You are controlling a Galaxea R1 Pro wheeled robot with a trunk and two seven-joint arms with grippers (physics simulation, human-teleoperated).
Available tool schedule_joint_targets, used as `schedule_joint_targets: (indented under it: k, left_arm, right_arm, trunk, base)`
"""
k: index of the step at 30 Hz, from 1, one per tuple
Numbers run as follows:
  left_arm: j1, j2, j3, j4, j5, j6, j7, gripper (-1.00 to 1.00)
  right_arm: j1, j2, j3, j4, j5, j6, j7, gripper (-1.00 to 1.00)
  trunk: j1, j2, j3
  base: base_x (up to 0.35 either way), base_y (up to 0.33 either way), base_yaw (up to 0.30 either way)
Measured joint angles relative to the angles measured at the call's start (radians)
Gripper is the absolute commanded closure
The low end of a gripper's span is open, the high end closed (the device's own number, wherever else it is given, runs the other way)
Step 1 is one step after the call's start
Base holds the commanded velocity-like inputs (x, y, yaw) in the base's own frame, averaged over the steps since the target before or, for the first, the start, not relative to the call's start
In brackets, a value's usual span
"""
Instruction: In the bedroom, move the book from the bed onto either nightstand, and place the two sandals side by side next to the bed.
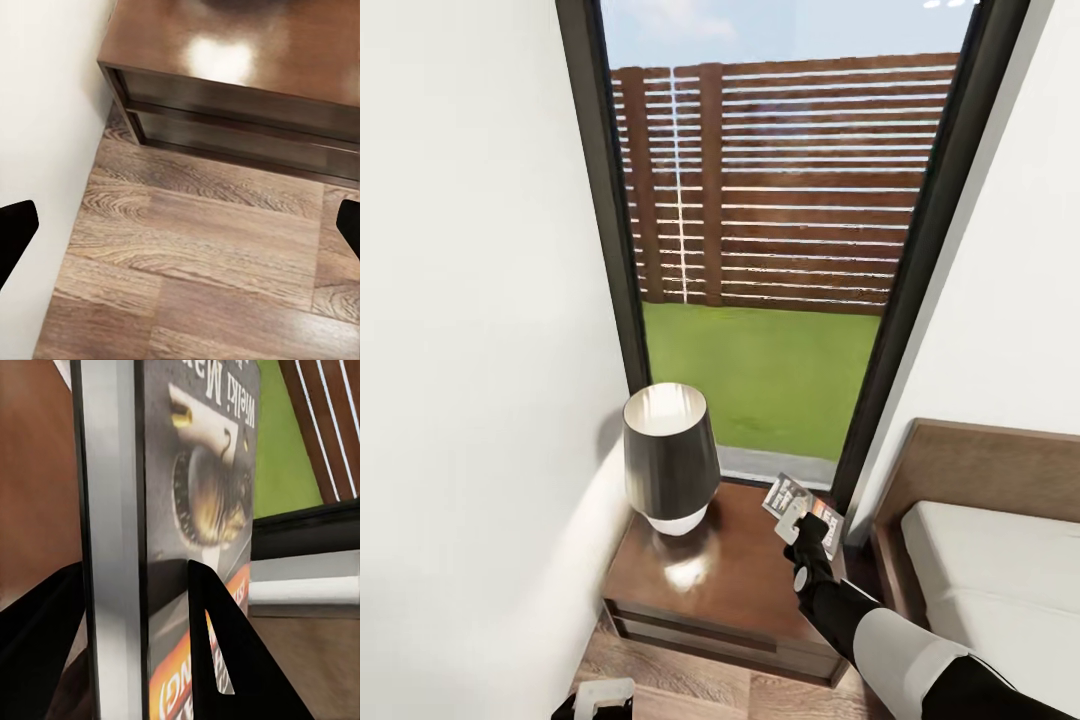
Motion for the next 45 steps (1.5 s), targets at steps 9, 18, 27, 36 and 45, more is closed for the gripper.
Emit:
schedule_joint_targets:
  k: [9,18,27,36,45]
  left_arm:
    - [0.0,0.0,0.0,0.0,0.0,0.0,0.0,-1.0]
    - [0.0,0.0,0.0,0.0,0.001,0.0,0.0,-1.0]
    - [0.0,0.0,-0.001,0.0,0.001,-0.001,0.0,-1.0]
    - [0.0,0.0,-0.001,0.0,0.001,0.0,0.0,-1.0]
    - [-0.001,0.0,-0.002,0.0,0.002,0.0,0.0,-1.0]
  right_arm:
    - [0.0,0.0,0.001,0.001,0.0,-0.011,0.003,1.0]
    - [0.0,0.003,0.0,0.008,0.003,-0.011,0.108,1.0]
    - [0.0,0.003,0.012,0.017,0.028,0.052,0.12,1.0]
    - [0.0,0.008,0.057,0.016,0.196,0.256,0.135,1.0]
    - [-0.001,0.009,0.078,0.009,0.228,0.269,0.192,1.0]
  trunk:
    - [0.035,-0.063,-0.028]
    - [0.069,-0.126,-0.057]
    - [0.104,-0.189,-0.085]
    - [0.138,-0.252,-0.113]
    - [0.173,-0.315,-0.141]
  base:
    - [0.0,0.0,0.0]
    - [0.0,0.0,0.0]
    - [0.0,0.0,0.0]
    - [0.0,0.0,0.0]
    - [0.0,0.0,0.0]
